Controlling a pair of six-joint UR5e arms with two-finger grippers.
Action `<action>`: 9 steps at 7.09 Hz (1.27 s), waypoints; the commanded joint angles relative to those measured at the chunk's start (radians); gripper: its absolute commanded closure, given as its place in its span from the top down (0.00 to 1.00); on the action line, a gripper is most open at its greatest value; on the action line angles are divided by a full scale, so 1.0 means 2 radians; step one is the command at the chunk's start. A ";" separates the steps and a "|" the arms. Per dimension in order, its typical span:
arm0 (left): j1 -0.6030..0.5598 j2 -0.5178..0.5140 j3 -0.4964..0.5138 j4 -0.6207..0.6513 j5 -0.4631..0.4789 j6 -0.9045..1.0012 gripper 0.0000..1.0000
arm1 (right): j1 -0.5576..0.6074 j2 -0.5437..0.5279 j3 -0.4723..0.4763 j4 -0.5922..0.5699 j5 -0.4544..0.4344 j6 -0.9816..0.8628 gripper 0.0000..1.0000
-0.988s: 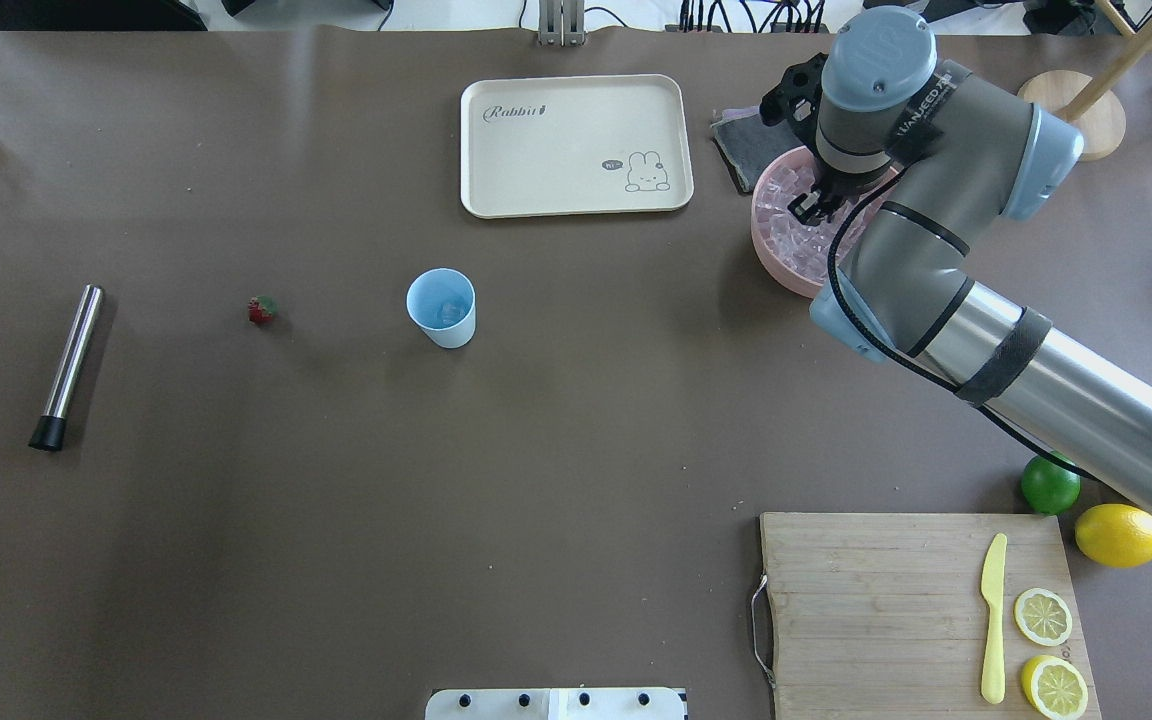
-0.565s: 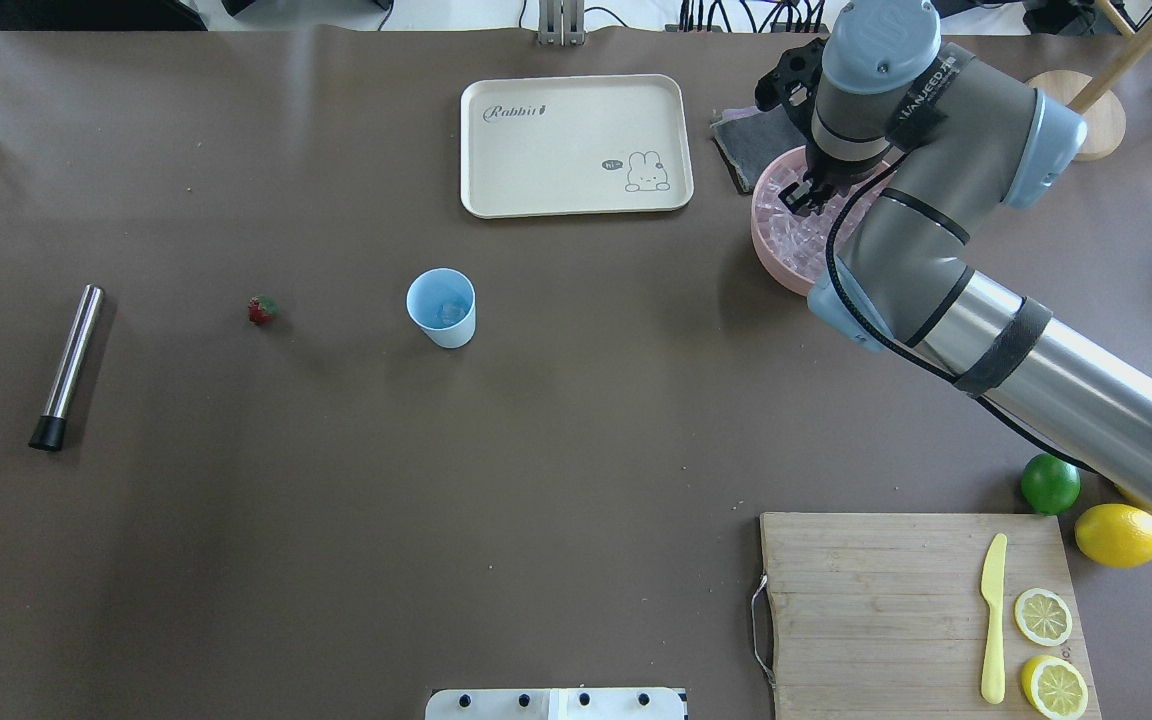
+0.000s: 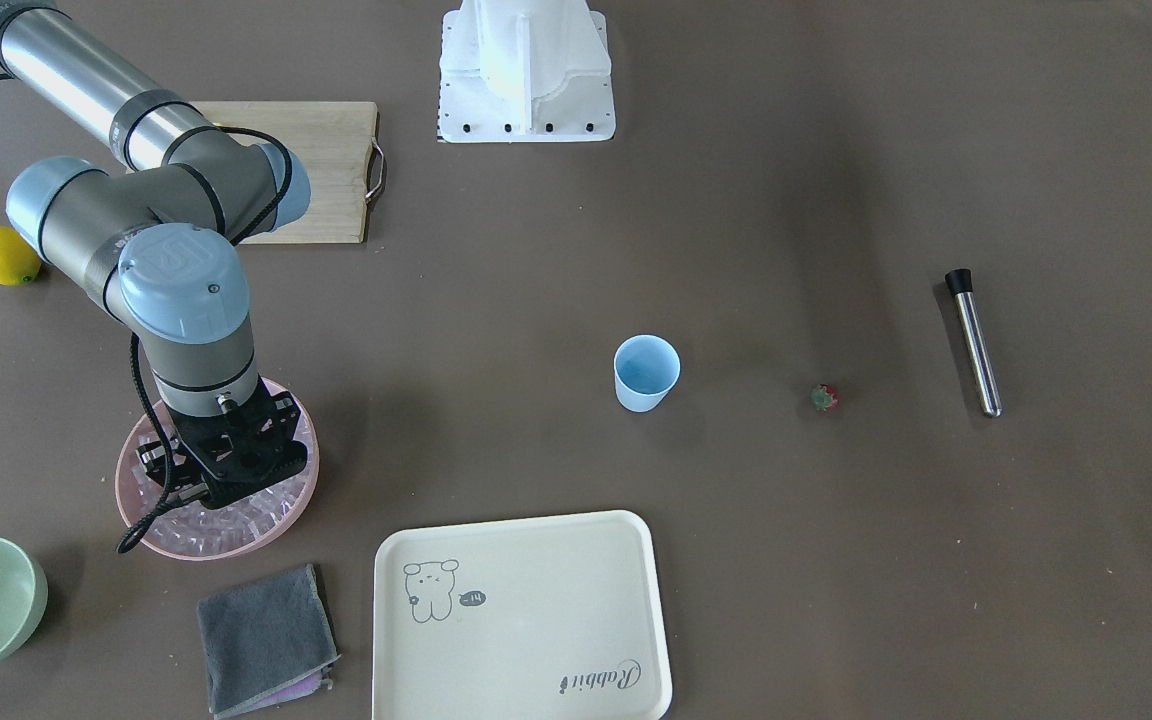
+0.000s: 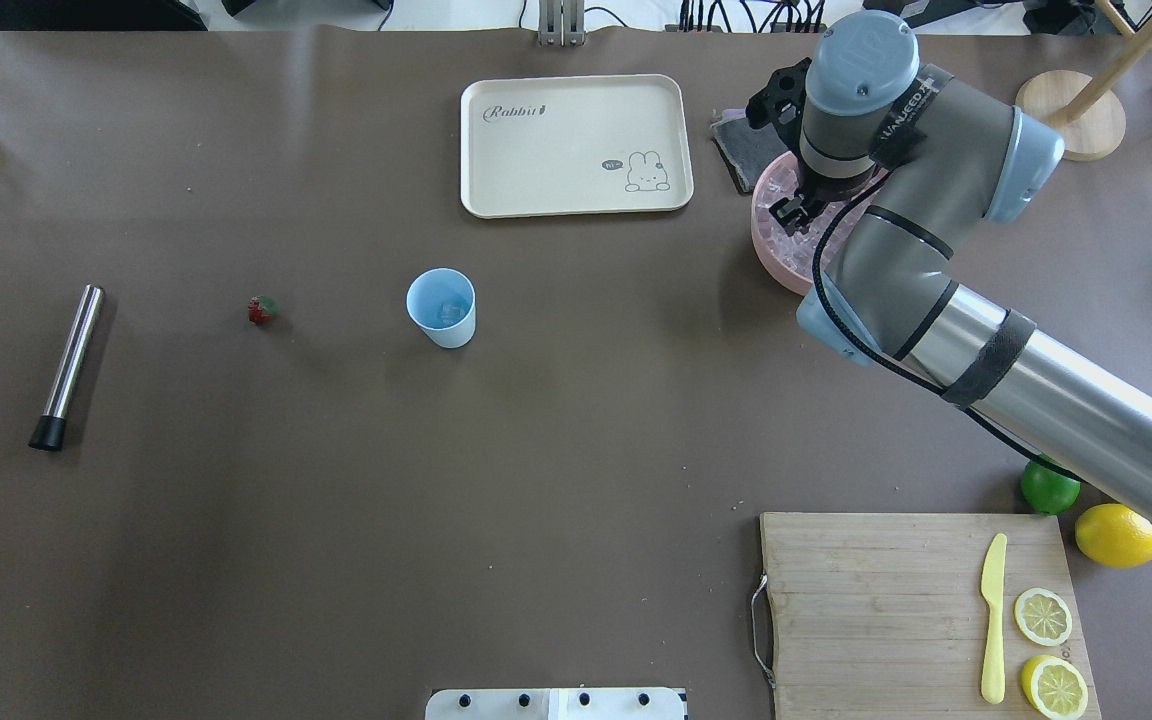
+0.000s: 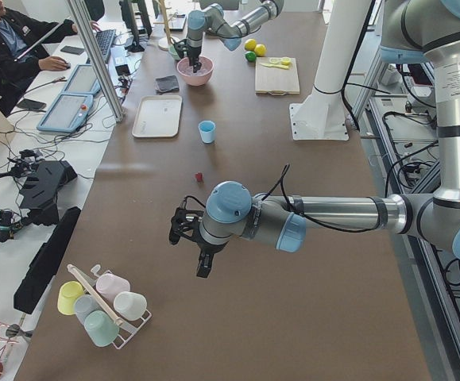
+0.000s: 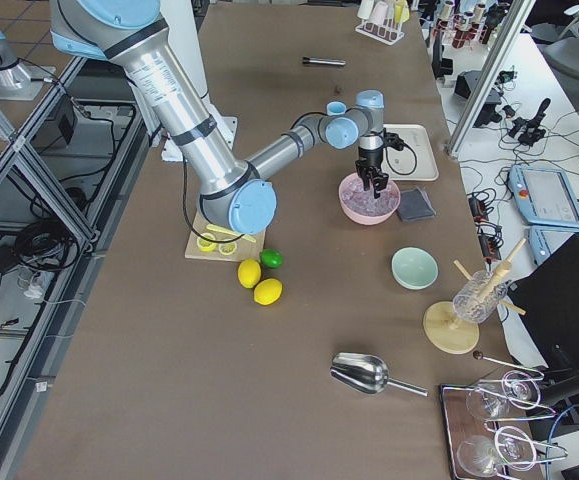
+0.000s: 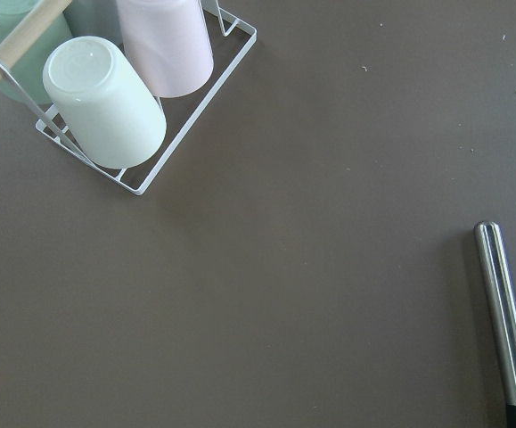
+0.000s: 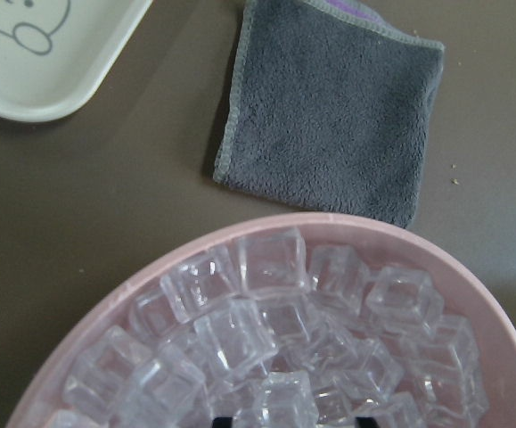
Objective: Mash ice and strawberries in cup
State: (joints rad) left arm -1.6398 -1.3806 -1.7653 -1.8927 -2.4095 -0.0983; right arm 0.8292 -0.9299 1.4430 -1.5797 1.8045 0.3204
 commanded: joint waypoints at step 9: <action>0.000 0.002 0.001 -0.008 0.000 0.002 0.98 | 0.006 -0.002 -0.013 0.037 0.001 0.004 0.21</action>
State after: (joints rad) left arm -1.6398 -1.3783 -1.7640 -1.9072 -2.4099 -0.0955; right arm 0.8382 -0.9317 1.4007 -1.4922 1.8046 0.3264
